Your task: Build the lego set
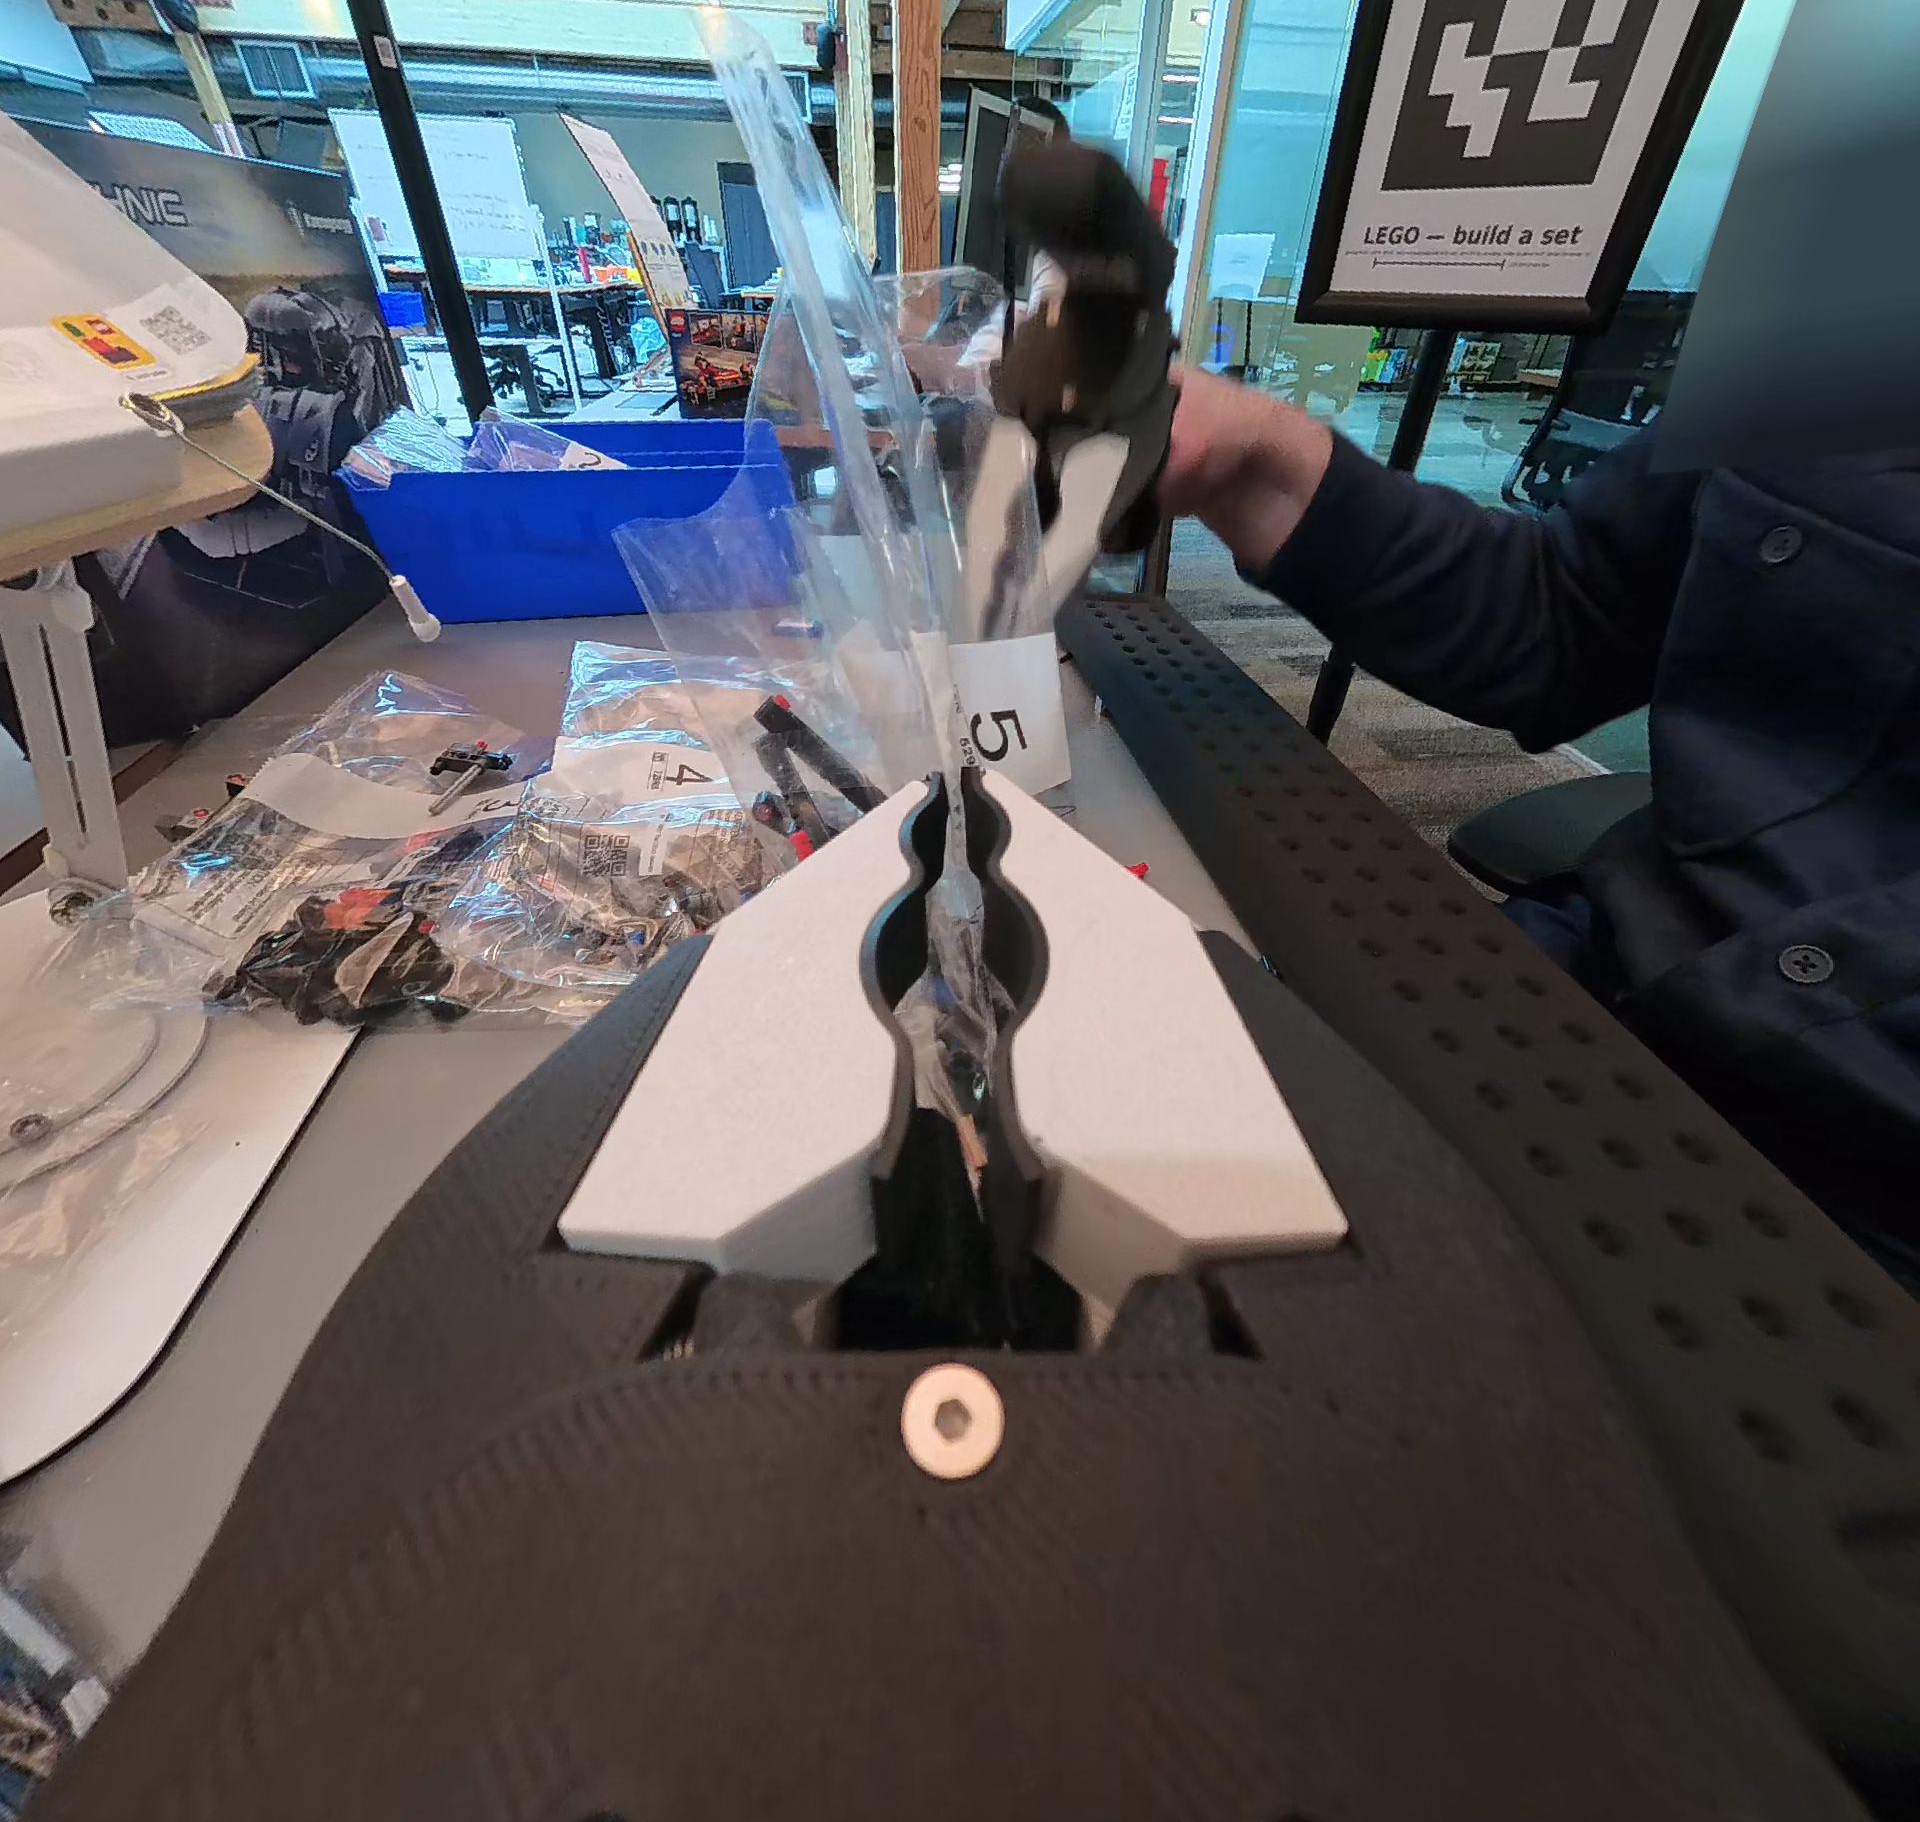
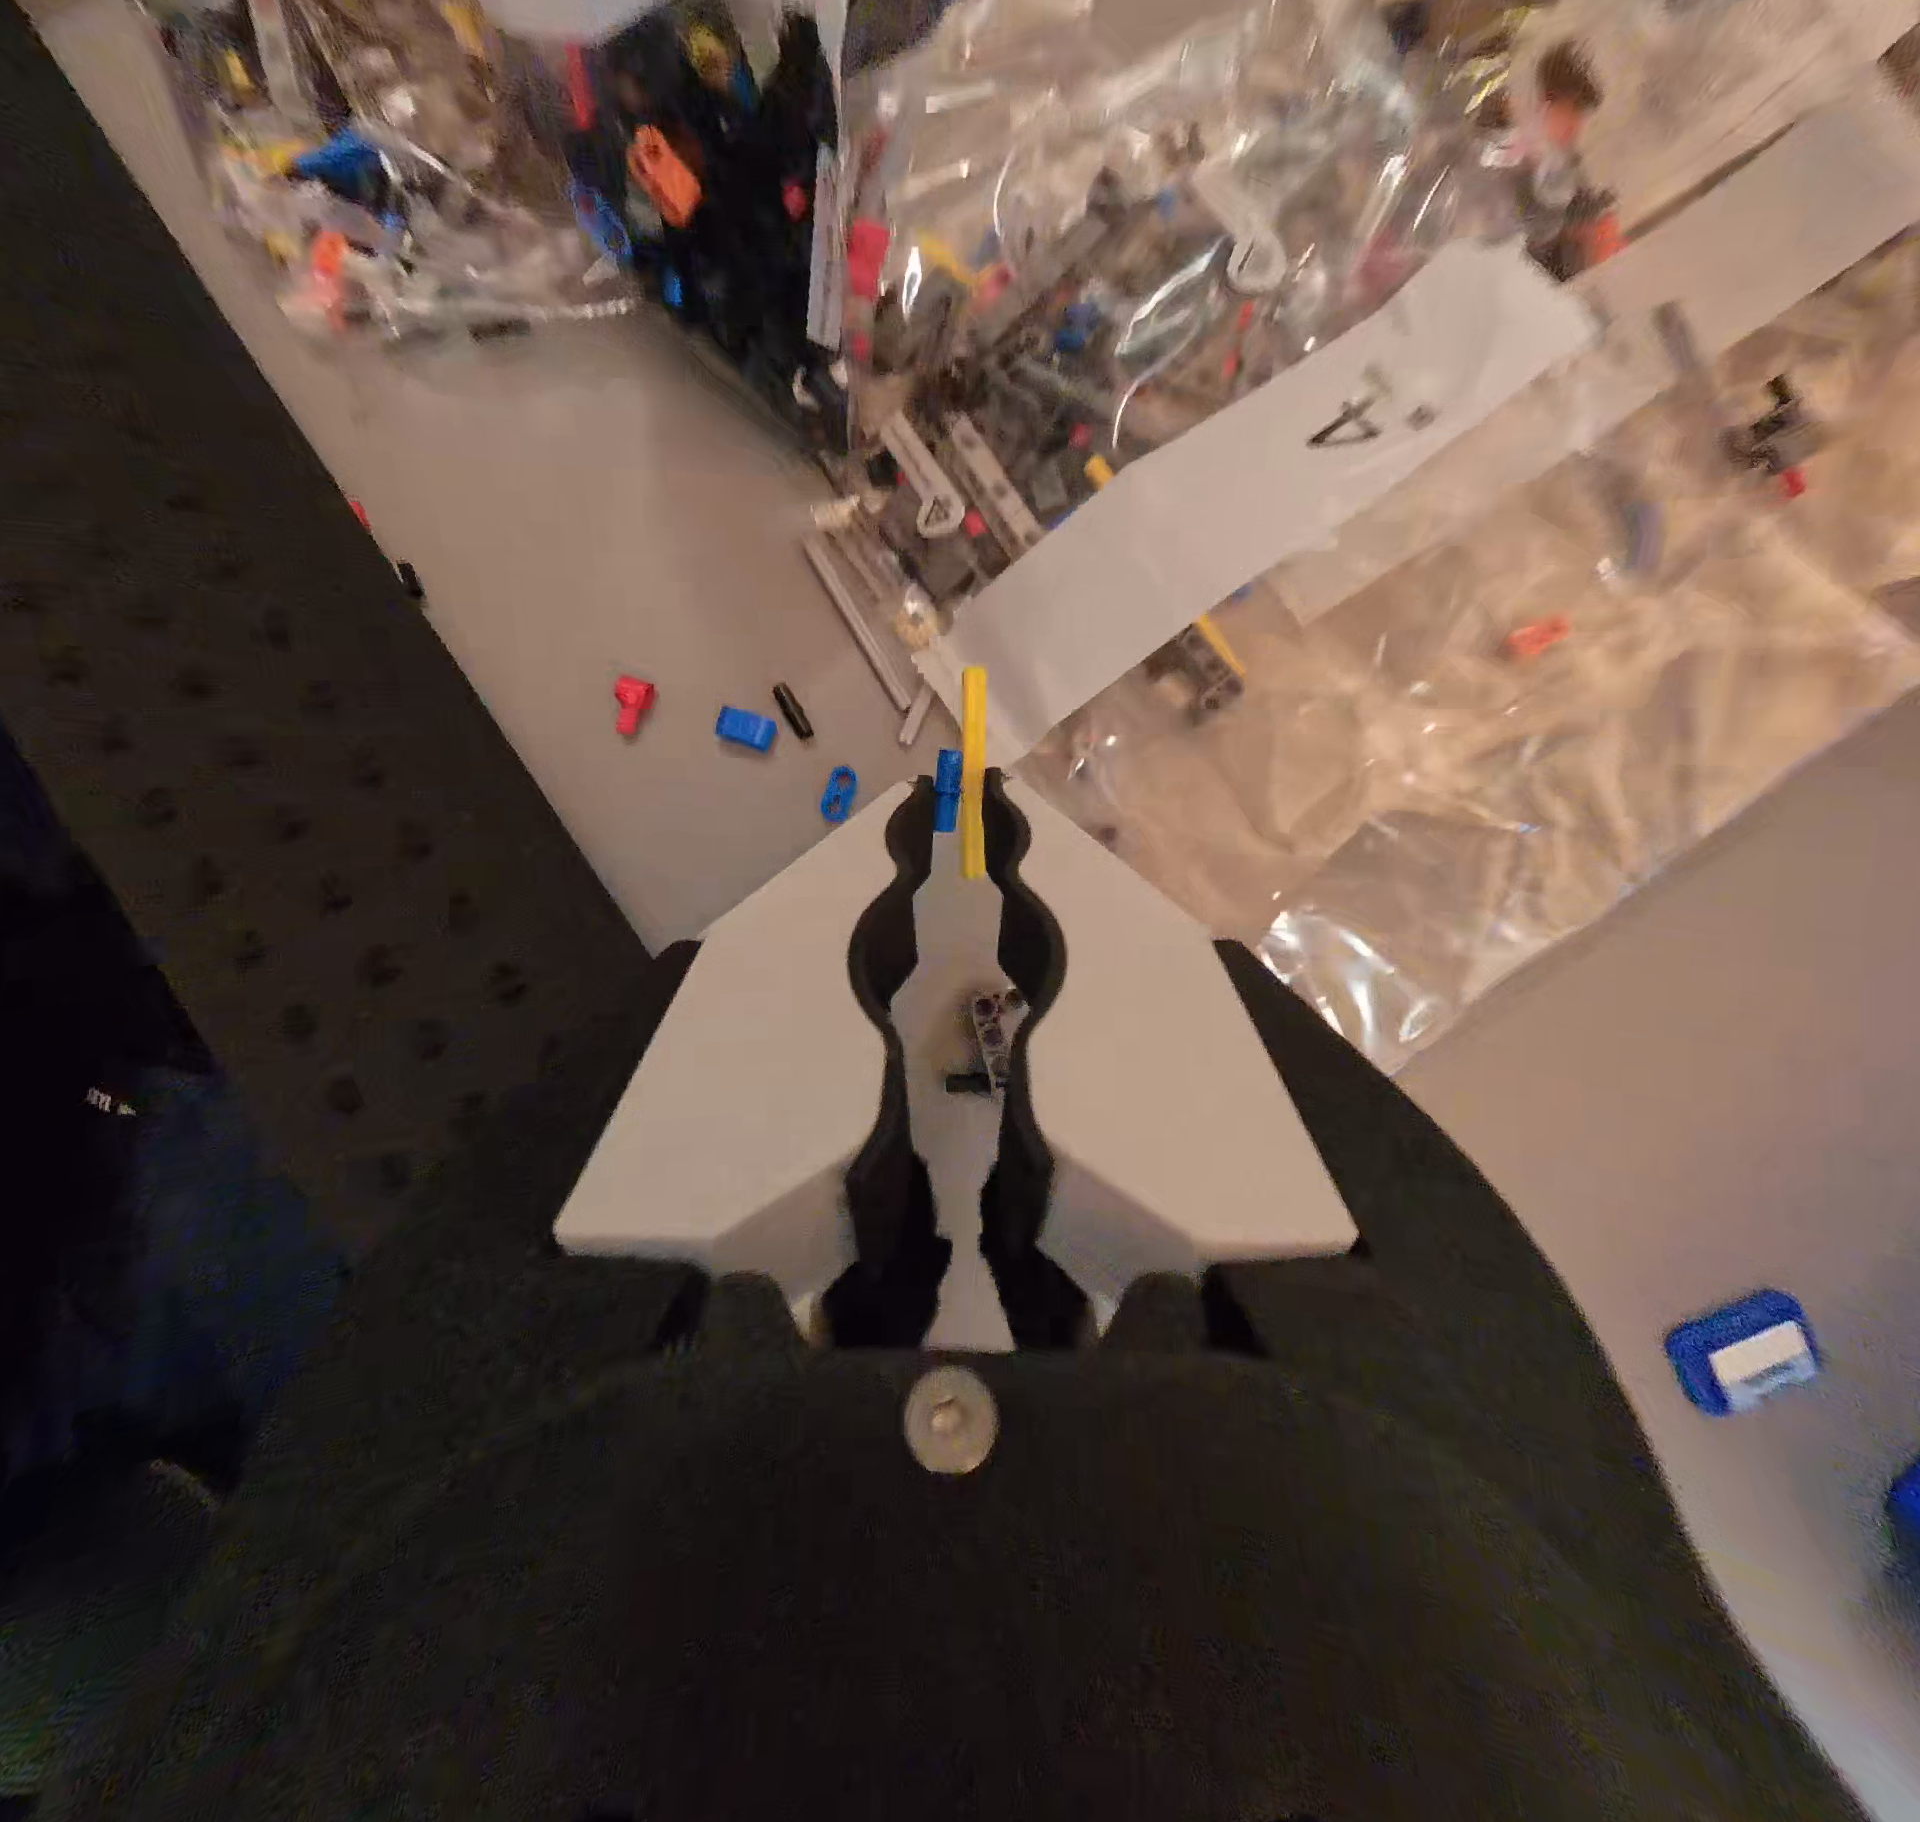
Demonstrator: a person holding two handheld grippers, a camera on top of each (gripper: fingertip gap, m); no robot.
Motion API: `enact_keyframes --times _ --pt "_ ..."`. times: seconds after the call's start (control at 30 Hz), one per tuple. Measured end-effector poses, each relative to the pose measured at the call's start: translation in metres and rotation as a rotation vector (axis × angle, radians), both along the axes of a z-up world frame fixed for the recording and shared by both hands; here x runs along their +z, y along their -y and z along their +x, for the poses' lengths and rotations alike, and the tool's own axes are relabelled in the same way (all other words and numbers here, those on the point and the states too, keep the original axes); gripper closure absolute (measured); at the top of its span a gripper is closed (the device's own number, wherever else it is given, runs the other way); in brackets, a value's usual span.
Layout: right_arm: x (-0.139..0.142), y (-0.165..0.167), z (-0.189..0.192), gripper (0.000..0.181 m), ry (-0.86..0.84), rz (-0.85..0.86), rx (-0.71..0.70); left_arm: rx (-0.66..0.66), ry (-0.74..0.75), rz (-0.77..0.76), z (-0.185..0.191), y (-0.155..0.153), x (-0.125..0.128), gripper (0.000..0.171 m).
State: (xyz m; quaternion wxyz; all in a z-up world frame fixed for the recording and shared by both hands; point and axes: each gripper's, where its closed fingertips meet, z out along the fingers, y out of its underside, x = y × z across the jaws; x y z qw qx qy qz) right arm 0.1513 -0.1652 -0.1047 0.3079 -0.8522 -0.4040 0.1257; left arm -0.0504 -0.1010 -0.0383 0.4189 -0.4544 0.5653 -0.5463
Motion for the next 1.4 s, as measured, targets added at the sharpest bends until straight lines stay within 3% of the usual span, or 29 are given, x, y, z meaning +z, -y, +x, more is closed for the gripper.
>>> enact_keyframes --times 0.17,0.3,0.43,0.57,0.8,0.93,1.1,1.23,1.4 --pt "0.078 -0.025 -0.037 0.174 -0.063 0.178 0.108 -0.005 -0.001 0.003 0.001 0.002 0.000 0.170" --pt "0.111 -0.049 -0.080 0.174 -0.100 0.228 0.195 -0.003 0.001 0.007 0.000 0.002 0.001 0.170" --pt "0.116 -0.066 -0.112 0.174 -0.093 0.205 0.267 -0.008 0.005 0.016 0.001 0.004 0.002 0.170" --pt "0.098 -0.074 -0.129 0.168 -0.089 0.108 0.301 -0.010 0.015 0.018 0.001 0.004 0.005 0.170" --pt "0.109 -0.066 -0.094 0.160 -0.114 0.185 0.205 -0.005 0.010 0.018 0.001 0.003 0.004 0.170" --pt "0.085 -0.050 -0.041 0.160 -0.045 0.138 0.089 0.023 0.012 0.017 0.000 -0.003 0.003 0.170" --pt "0.015 -0.021 0.016 0.157 0.044 -0.049 -0.009 0.022 0.015 0.015 0.000 -0.002 0.004 0.171" --pt "-0.032 0.002 0.032 0.152 0.056 -0.193 -0.017 0.022 0.012 0.013 0.000 -0.002 0.003 0.170" --pt "-0.059 0.002 0.042 0.152 0.092 -0.239 -0.084 0.025 0.007 0.011 -0.001 -0.003 0.002 0.170"
